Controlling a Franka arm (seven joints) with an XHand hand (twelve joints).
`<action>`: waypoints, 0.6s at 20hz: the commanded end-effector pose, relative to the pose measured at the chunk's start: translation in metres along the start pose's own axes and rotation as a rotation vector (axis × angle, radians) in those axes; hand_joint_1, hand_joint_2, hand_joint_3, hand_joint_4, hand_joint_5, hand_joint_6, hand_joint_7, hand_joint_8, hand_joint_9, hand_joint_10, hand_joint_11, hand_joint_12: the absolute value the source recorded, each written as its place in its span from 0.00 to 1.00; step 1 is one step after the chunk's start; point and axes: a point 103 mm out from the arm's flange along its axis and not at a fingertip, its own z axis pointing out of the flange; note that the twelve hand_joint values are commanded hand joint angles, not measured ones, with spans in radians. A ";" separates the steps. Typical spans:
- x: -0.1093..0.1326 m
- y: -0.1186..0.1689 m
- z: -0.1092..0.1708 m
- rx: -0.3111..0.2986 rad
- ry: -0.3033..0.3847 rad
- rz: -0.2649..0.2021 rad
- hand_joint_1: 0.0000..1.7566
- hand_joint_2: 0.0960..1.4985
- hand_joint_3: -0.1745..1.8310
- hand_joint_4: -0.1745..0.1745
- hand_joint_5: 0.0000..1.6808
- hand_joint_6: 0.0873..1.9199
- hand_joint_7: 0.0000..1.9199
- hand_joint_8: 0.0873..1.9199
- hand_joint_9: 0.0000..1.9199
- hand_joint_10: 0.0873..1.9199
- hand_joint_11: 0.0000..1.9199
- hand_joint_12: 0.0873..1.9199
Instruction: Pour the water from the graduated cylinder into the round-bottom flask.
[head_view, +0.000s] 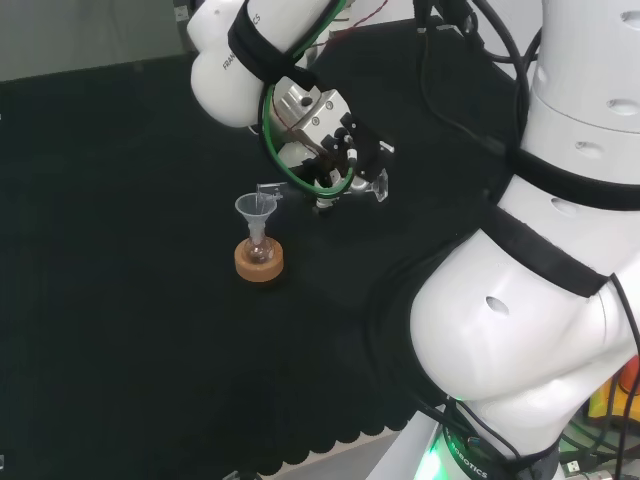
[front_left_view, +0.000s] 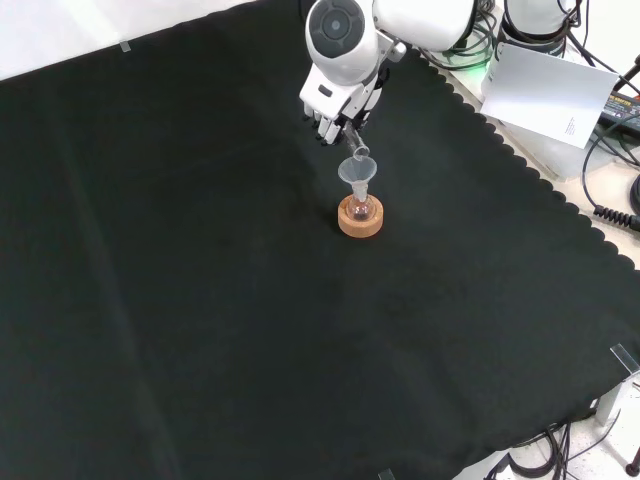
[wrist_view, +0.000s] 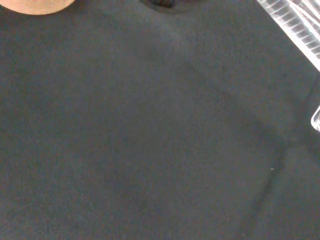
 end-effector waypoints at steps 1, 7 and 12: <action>-0.001 0.000 -0.005 0.018 -0.045 0.021 0.73 0.69 0.09 0.00 0.64 0.42 0.57 0.41 0.75 0.00 0.65 0.36; -0.004 -0.002 -0.010 0.022 -0.078 0.040 0.73 0.69 0.09 0.00 0.64 0.42 0.57 0.41 0.75 0.00 0.65 0.36; -0.006 -0.004 -0.012 0.028 -0.109 0.056 0.73 0.69 0.09 0.00 0.64 0.42 0.57 0.41 0.76 0.00 0.65 0.35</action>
